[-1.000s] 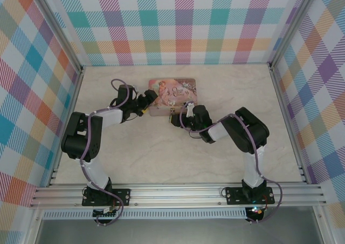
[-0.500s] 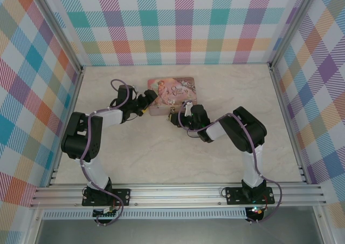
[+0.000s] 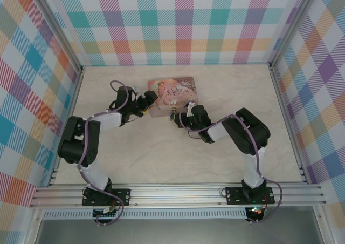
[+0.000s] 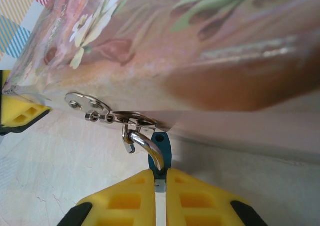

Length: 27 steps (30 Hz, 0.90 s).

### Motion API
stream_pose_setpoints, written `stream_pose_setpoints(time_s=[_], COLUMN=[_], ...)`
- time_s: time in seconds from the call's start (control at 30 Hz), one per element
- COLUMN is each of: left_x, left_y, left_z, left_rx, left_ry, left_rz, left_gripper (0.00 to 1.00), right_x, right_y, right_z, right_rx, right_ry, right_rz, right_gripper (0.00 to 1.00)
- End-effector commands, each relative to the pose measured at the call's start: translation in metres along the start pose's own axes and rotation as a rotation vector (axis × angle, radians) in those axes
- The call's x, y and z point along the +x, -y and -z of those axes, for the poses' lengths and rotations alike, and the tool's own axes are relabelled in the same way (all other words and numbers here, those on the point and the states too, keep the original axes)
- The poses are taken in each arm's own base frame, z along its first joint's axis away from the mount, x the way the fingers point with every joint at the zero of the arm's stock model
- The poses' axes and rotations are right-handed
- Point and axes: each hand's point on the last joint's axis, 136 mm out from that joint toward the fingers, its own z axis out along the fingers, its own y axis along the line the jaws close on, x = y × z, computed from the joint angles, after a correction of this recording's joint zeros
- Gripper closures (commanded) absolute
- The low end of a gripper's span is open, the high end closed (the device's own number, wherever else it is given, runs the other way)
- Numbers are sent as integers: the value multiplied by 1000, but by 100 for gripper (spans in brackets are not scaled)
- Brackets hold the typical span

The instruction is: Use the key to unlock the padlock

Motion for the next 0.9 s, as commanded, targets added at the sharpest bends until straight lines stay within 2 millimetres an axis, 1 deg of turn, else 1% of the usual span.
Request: stream_pose_setpoints(time_s=[0.0, 0.1, 0.17, 0.37, 0.43, 0.5, 0.6, 0.63, 0.7, 0.8, 0.87], left_x=[9, 15, 20, 36, 34, 28, 21, 20, 20, 21, 23], left_y=[13, 12, 13, 17, 21, 28, 49, 60, 79, 105, 120], left_z=[9, 14, 16, 23, 31, 43, 62, 67, 71, 65, 52], left_rx=[30, 25, 24, 30, 33, 26, 24, 36, 63, 103, 118], left_ry=[-3, -2, -6, -17, 12, 56, 100, 109, 113, 99, 79], left_rz=[-47, -48, -47, -57, -70, -108, -200, -230, -277, -331, -360], left_gripper=[9, 9, 9, 9, 10, 9, 10, 10, 10, 10, 10], right_x=[8, 7, 6, 1, 0, -1, 0, 1, 4, 5, 2], right_y=[13, 11, 13, 27, 28, 28, 35, 39, 47, 54, 52], right_z=[7, 9, 14, 29, 32, 34, 35, 35, 38, 43, 44], right_rx=[56, 35, 23, 49, 48, 48, 91, 113, 164, 229, 232], right_ry=[-31, -28, -23, -24, -25, -23, -42, -52, -75, -93, -92], right_rz=[-36, -34, -50, -106, -125, -149, -209, -231, -271, -308, -314], right_gripper=[89, 89, 89, 89, 89, 89, 90, 90, 90, 90, 90])
